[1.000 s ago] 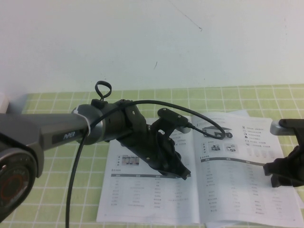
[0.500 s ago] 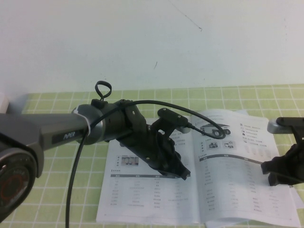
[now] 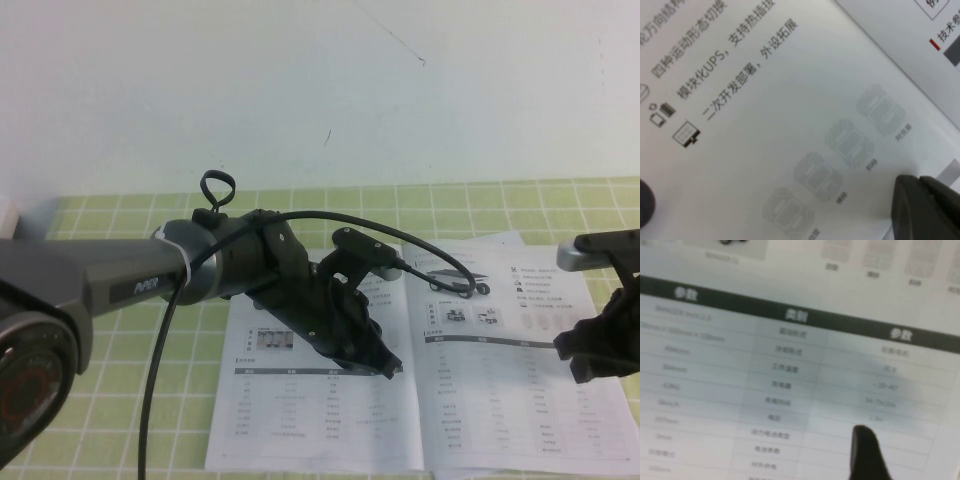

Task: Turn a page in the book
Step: Open the closed book

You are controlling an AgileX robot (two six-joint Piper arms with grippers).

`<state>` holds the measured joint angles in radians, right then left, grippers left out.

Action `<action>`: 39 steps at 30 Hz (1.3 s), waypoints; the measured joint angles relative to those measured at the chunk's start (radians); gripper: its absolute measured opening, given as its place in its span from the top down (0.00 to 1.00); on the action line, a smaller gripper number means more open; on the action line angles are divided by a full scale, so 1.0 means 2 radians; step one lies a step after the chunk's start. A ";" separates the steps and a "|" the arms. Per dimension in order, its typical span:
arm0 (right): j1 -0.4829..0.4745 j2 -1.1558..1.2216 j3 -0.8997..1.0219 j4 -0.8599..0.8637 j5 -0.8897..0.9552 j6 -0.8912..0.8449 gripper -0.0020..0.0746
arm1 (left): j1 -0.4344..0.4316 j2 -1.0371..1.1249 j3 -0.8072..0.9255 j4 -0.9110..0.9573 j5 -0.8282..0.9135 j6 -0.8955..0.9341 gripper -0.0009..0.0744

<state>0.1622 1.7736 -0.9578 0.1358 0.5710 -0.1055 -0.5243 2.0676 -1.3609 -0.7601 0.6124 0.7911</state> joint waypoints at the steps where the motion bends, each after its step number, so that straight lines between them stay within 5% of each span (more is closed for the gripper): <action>1: 0.000 0.000 0.000 -0.012 0.003 0.011 0.48 | 0.000 0.000 0.000 0.000 0.000 0.000 0.99; 39: 0.000 0.028 -0.001 0.000 -0.017 0.033 0.44 | 0.000 0.000 0.000 0.000 0.002 0.005 0.99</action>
<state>0.1622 1.8304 -0.9595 0.1350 0.5373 -0.0387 -0.5243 2.0676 -1.3609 -0.7601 0.6168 0.8005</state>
